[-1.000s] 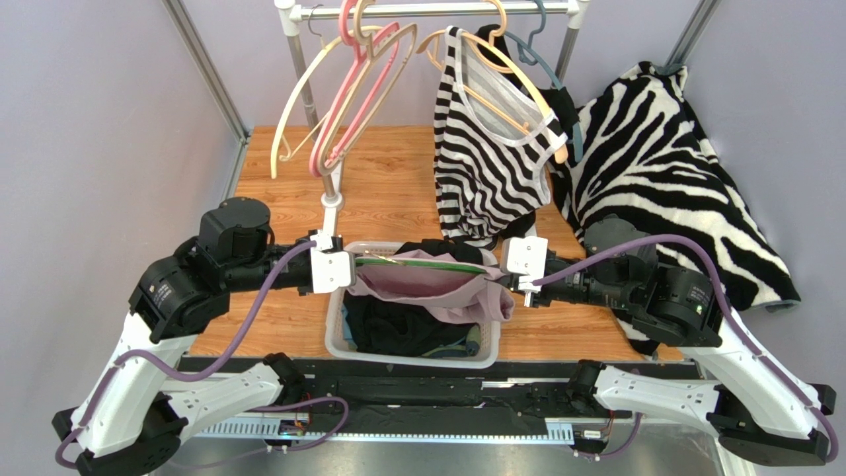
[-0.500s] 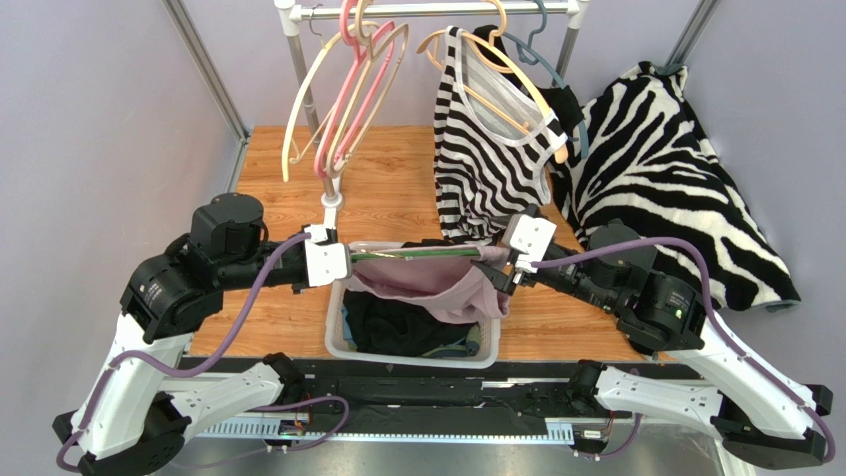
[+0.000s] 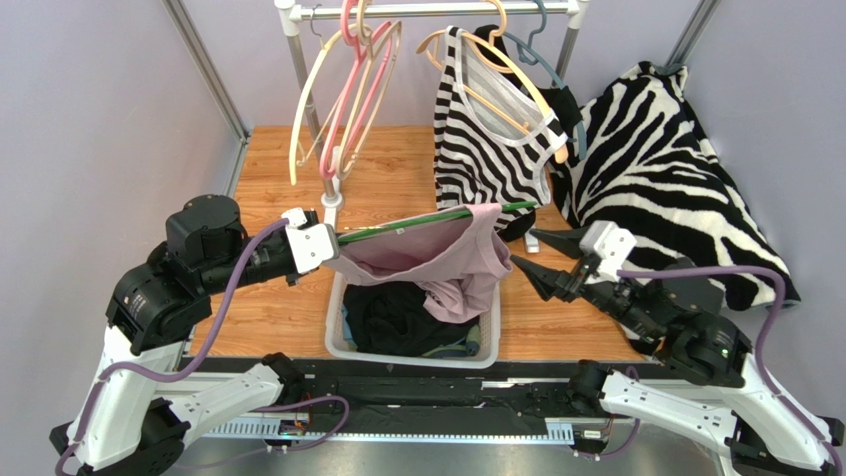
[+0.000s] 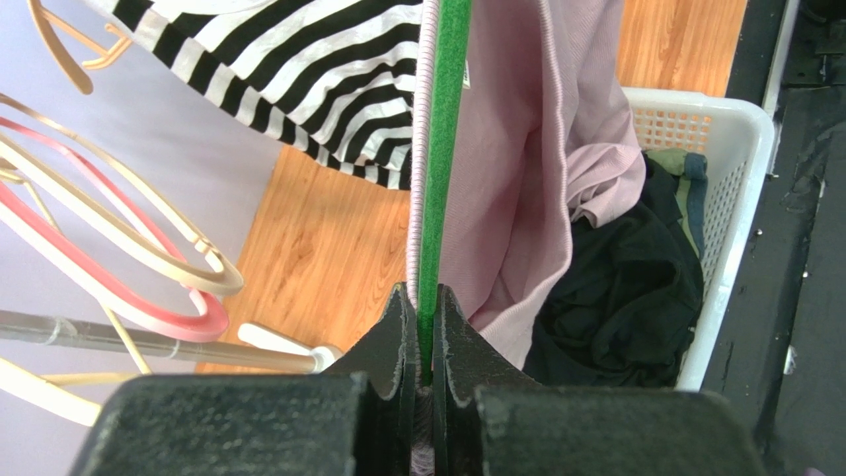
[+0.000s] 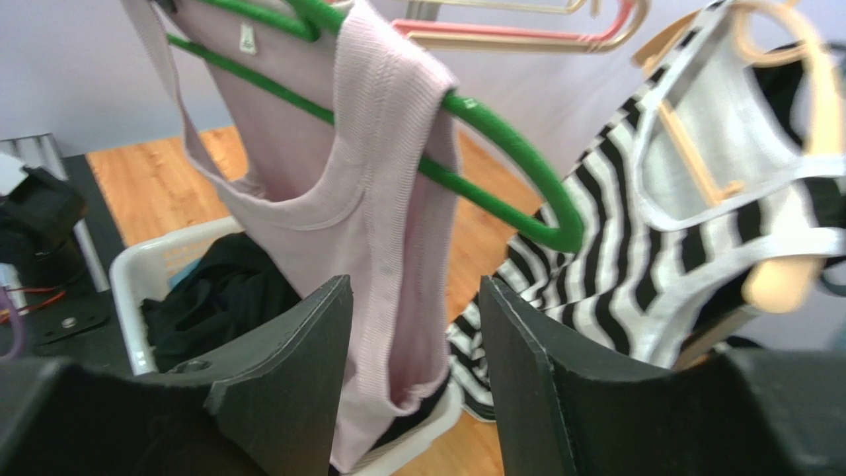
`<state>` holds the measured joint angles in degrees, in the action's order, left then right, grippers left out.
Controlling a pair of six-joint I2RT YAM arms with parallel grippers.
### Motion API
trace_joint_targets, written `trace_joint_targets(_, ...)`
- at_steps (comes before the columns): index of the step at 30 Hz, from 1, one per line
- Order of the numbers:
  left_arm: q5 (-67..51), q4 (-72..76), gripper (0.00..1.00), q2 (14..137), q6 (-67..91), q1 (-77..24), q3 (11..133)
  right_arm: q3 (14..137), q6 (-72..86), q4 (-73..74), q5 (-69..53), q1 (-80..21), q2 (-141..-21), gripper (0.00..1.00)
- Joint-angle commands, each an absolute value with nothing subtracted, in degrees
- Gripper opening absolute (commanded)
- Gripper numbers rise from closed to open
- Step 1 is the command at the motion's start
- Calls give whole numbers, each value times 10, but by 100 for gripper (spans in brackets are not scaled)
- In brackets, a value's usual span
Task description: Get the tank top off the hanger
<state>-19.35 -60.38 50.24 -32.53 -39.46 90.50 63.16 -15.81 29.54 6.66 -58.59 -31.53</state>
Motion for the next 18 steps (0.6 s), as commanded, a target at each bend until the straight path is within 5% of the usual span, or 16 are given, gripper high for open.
trace_joint_targets(1,-210,-557,0,502,-305,-388,920,591,-91,242,19,-588,-346,54)
trace_joint_targets(7,-223,-564,0,500,-304,-383,924,585,-79,163,14,-588,-387,71)
trace_joint_targets(12,-236,-569,0,499,-304,-381,923,600,-84,129,17,-588,-416,73)
trace_joint_targets(14,-239,-570,0,498,-305,-381,921,603,-89,123,14,-588,-428,73)
trace_joint_targets(18,-245,-570,0,497,-305,-381,921,613,-66,99,-25,-588,-447,53)
